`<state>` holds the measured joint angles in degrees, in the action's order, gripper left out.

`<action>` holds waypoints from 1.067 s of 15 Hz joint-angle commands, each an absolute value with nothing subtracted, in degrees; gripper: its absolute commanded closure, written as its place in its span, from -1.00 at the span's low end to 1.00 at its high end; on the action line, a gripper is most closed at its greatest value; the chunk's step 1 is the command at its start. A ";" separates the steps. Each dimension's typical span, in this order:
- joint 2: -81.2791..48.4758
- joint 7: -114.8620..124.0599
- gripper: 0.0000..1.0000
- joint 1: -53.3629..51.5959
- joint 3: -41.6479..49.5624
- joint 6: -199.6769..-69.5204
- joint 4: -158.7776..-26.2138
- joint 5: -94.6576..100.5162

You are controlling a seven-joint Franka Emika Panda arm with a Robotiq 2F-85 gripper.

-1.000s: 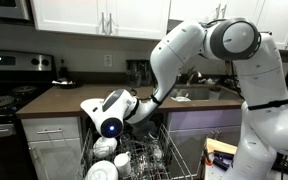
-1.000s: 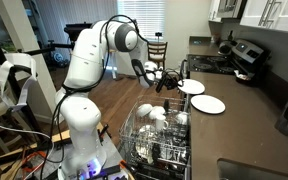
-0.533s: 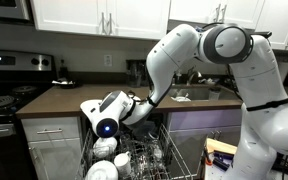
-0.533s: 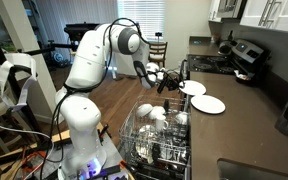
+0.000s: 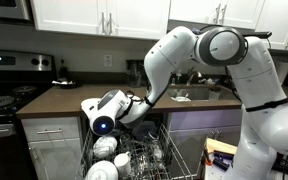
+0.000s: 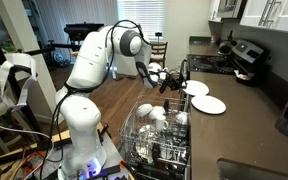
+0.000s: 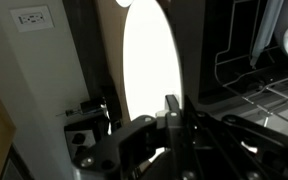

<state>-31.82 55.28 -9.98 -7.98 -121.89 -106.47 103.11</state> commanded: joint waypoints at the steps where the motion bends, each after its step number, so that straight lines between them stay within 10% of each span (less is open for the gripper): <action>1: -32.69 52.88 0.88 -9.75 -8.24 -120.01 -104.23 101.74; 16: -33.55 52.79 0.76 -9.58 -7.59 -119.10 -102.52 101.49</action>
